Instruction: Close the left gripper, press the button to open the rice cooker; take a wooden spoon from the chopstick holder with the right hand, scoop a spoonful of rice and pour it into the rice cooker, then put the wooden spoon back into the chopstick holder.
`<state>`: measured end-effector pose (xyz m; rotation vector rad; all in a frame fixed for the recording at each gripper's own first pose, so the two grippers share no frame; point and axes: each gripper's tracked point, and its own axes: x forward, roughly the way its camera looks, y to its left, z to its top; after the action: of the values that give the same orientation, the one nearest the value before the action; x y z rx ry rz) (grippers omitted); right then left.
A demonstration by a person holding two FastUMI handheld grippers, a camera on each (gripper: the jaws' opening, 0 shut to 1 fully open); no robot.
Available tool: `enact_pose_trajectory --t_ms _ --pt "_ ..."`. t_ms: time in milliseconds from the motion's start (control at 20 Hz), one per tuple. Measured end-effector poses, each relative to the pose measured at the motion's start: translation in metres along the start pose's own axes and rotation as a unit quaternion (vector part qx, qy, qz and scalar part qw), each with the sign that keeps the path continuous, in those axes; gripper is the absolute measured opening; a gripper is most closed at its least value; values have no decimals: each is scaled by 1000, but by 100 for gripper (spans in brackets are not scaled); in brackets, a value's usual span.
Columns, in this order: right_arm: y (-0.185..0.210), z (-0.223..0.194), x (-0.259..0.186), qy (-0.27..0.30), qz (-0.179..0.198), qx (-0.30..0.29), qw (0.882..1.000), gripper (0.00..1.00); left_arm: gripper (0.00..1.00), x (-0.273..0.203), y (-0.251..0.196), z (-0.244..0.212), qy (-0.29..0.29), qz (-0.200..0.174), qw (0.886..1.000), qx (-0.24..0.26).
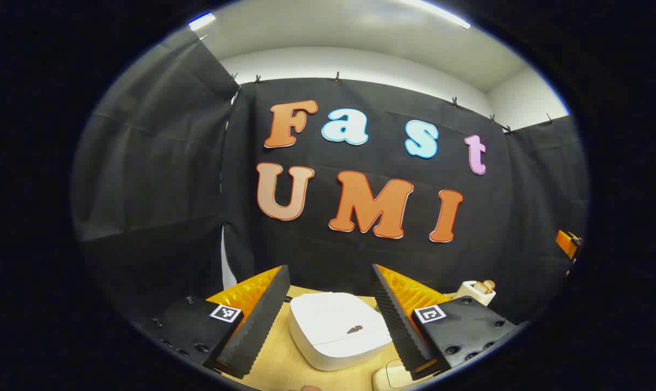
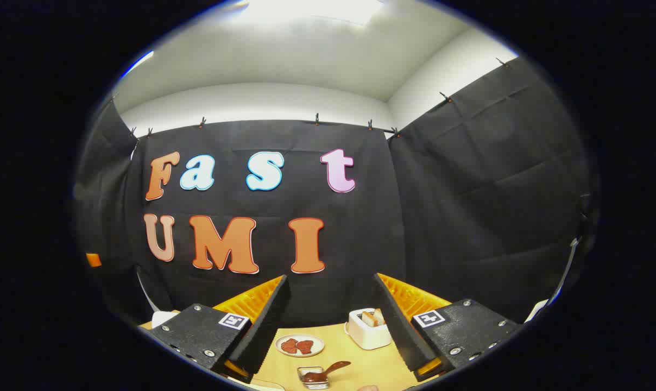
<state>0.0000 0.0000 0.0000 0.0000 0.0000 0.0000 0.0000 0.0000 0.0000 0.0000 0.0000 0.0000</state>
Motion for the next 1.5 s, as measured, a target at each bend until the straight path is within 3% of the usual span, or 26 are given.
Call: enact_pose_trajectory --t_ms 50,200,600,1100,1350,1450,1500 --pt "-6 -8 -1 19 -3 14 1000 94 100 -4 -2 -1 3 7 1000 -1" --pt "-32 -28 3 67 -20 7 998 94 100 -18 -10 7 -5 14 1000 11" --pt "-57 -27 -4 81 7 -8 997 94 100 -44 -15 8 -15 56 998 31" --pt "-64 -30 -7 86 1 -13 996 94 100 -30 -63 7 -4 1 999 44" --pt "-58 -37 -10 95 5 -18 995 94 77 -23 -70 -3 9 -13 998 58" --pt "-57 -35 -9 91 5 -19 996 94 41 -22 -68 0 5 -8 997 72" --pt "-57 -36 -8 91 5 -22 996 94 33 -22 -69 1 5 -10 997 77"
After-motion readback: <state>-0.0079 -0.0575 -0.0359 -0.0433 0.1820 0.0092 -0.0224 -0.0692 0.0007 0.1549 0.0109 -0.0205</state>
